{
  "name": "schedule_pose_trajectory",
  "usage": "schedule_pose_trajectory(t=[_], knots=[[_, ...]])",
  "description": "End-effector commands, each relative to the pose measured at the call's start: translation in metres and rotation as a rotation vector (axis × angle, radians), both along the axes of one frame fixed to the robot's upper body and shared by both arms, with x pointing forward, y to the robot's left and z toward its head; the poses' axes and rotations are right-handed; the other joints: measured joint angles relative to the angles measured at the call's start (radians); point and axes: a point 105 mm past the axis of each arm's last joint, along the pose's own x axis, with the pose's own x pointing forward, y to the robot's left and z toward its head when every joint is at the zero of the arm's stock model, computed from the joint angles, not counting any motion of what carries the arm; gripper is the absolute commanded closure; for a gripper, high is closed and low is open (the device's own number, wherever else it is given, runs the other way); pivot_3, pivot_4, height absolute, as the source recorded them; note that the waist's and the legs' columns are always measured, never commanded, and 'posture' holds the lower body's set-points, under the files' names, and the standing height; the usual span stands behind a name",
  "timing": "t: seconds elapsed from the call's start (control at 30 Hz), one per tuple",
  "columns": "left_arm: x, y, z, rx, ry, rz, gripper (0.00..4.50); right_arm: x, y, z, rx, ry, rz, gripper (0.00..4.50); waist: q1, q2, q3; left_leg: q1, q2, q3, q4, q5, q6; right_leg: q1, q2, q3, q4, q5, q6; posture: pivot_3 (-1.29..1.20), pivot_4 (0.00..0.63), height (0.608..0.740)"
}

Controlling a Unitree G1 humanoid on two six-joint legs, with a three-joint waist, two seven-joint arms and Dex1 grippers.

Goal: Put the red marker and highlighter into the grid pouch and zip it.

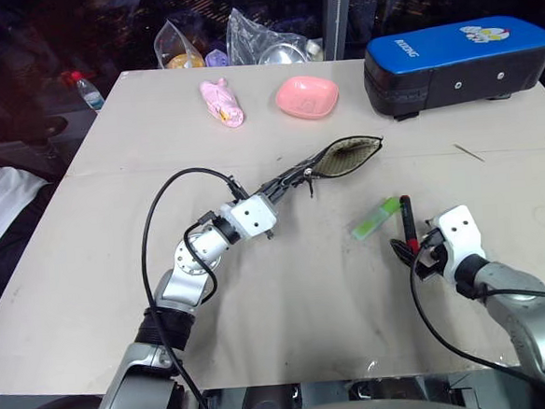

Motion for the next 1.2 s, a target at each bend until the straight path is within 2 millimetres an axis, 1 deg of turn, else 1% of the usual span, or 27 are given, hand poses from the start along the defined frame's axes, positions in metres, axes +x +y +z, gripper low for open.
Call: schedule_pose_trajectory(t=[0.03, 0.07, 0.13, 0.2, 0.23, 0.37, 0.43, 0.53, 0.6, 0.63, 0.7, 0.77, 0.83, 1.07, 1.13, 1.2], knots=[[-0.001, 0.0, 0.013, -0.024, -0.048, -0.014, 4.5, 0.002, -0.008, 0.002, -0.037, -0.015, -0.041, 1.67, 0.0, -0.001, 0.0, 0.0, 0.0, 0.0, 0.0, 0.0, 0.0, 0.0, 0.0, 0.0, 0.0, 0.0, 0.0, 0.0, 0.15, 0.74], [-0.001, 0.0, 0.013, -0.025, -0.047, -0.014, 4.5, 0.003, -0.013, 0.005, -0.046, -0.019, -0.052, 1.84, 0.001, -0.001, 0.0, 0.0, 0.0, 0.0, 0.001, 0.0, 0.0, 0.0, 0.0, 0.0, 0.0, 0.0, 0.0, 0.0, 0.15, 0.74], [-0.002, 0.0, 0.012, -0.025, -0.044, -0.016, 4.5, 0.006, -0.025, 0.01, -0.061, -0.011, -0.093, 2.68, 0.002, -0.001, 0.0, 0.0, 0.0, 0.0, 0.002, 0.0, 0.0, 0.0, 0.0, 0.0, 0.0, 0.0, 0.0, 0.0, 0.15, 0.74], [-0.003, -0.001, 0.011, -0.026, -0.043, -0.016, 4.5, 0.008, -0.035, 0.018, -0.078, -0.018, -0.124, 3.64, 0.011, -0.001, 0.0, -0.001, 0.0, -0.001, 0.004, 0.0, 0.0, 0.001, 0.0, 0.0, 0.0, 0.0, 0.0, 0.0, 0.15, 0.74], [-0.003, -0.001, 0.011, -0.026, -0.043, -0.016, 4.5, 0.01, -0.039, 0.024, -0.09, -0.028, -0.133, 4.22, 0.012, -0.001, 0.0, -0.002, 0.0, -0.001, 0.004, 0.0, 0.001, 0.001, -0.001, 0.0, 0.0, 0.0, 0.0, 0.0, 0.15, 0.74], [-0.004, -0.001, 0.01, -0.032, -0.041, -0.015, 4.5, 0.019, -0.055, 0.056, -0.137, -0.099, -0.149, 4.25, 0.009, 0.0, 0.0, -0.002, 0.0, -0.001, 0.004, -0.001, 0.001, 0.001, -0.001, 0.0, 0.0, 0.0, 0.0, 0.0, 0.15, 0.74], [-0.005, -0.003, 0.01, -0.036, -0.037, -0.018, 4.5, 0.025, -0.055, 0.077, -0.161, -0.152, -0.112, 4.25, 0.005, 0.0, 0.0, -0.002, 0.0, -0.001, 0.004, -0.001, 0.001, 0.001, 0.0, 0.0, 0.0, 0.0, 0.0, 0.0, 0.15, 0.74], [-0.006, -0.005, 0.01, -0.04, -0.034, -0.028, 4.5, 0.03, -0.042, 0.104, -0.237, -0.25, 0.032, 4.25, 0.006, 0.0, 0.0, -0.002, 0.0, -0.001, 0.004, -0.001, 0.001, 0.0, 0.001, 0.0, 0.0, 0.0, 0.0, 0.0, 0.15, 0.74], [-0.007, -0.006, 0.01, -0.04, -0.032, -0.033, 4.5, 0.031, -0.034, 0.114, -0.281, -0.289, 0.111, 4.25, 0.007, 0.0, 0.0, -0.002, 0.0, -0.002, 0.003, -0.001, 0.001, 0.0, 0.002, -0.001, 0.0, 0.0, 0.0, 0.0, 0.15, 0.74], [-0.007, -0.006, 0.01, -0.038, -0.032, -0.037, 4.5, 0.031, -0.028, 0.119, -0.32, -0.315, 0.167, 4.25, 0.007, 0.0, 0.0, -0.002, 0.0, -0.002, 0.003, -0.001, 0.001, 0.0, 0.002, -0.001, 0.0, 0.0, 0.0, 0.0, 0.15, 0.74], [-0.005, -0.008, 0.011, -0.035, -0.032, -0.045, 4.5, 0.033, -0.01, 0.129, -0.468, -0.397, 0.35, 4.25, 0.007, 0.001, 0.001, -0.002, 0.0, -0.002, 0.004, -0.001, 0.001, 0.0, 0.002, 0.0, -0.001, 0.0, 0.0, 0.0, 0.15, 0.74], [-0.004, -0.009, 0.013, -0.028, -0.036, -0.054, 4.5, 0.035, 0.0, 0.13, -0.593, -0.44, 0.48, 4.25, 0.006, 0.001, 0.001, -0.002, 0.0, -0.001, 0.004, -0.001, 0.001, 0.0, 0.001, 0.001, -0.001, 0.0, 0.0, 0.0, 0.15, 0.74], [-0.004, -0.011, 0.014, -0.025, -0.039, -0.061, 4.5, 0.039, 0.007, 0.128, -0.656, -0.463, 0.571, 4.25, 0.006, 0.0, 0.001, -0.002, 0.0, -0.001, 0.005, -0.001, 0.001, 0.0, 0.001, 0.0, -0.001, 0.0, 0.0, 0.0, 0.15, 0.74], [-0.007, -0.017, 0.02, -0.002, -0.062, -0.102, 4.5, 0.058, 0.026, 0.122, -0.787, -0.518, 0.742, 4.25, 0.007, 0.0, 0.001, -0.002, 0.0, 0.0, 0.006, 0.0, 0.001, 0.0, 0.001, 0.001, -0.001, 0.0, 0.0, 0.0, 0.15, 0.74], [-0.011, -0.02, 0.024, -0.015, -0.069, -0.131, 4.5, 0.064, 0.03, 0.12, -0.827, -0.529, 0.781, 4.25, 0.007, 0.0, 0.001, -0.002, 0.0, 0.0, 0.006, 0.0, 0.001, 0.0, 0.001, 0.0, 0.0, 0.0, 0.0, 0.0, 0.15, 0.74], [-0.017, -0.023, 0.026, -0.021, -0.067, -0.171, 4.5, 0.07, 0.036, 0.122, -0.858, -0.562, 0.812, 4.25, 0.007, 0.0, 0.001, -0.002, 0.0, 0.0, 0.006, 0.0, 0.001, 0.0, 0.001, 0.0, 0.0, 0.0, 0.0, 0.0, 0.15, 0.74]])
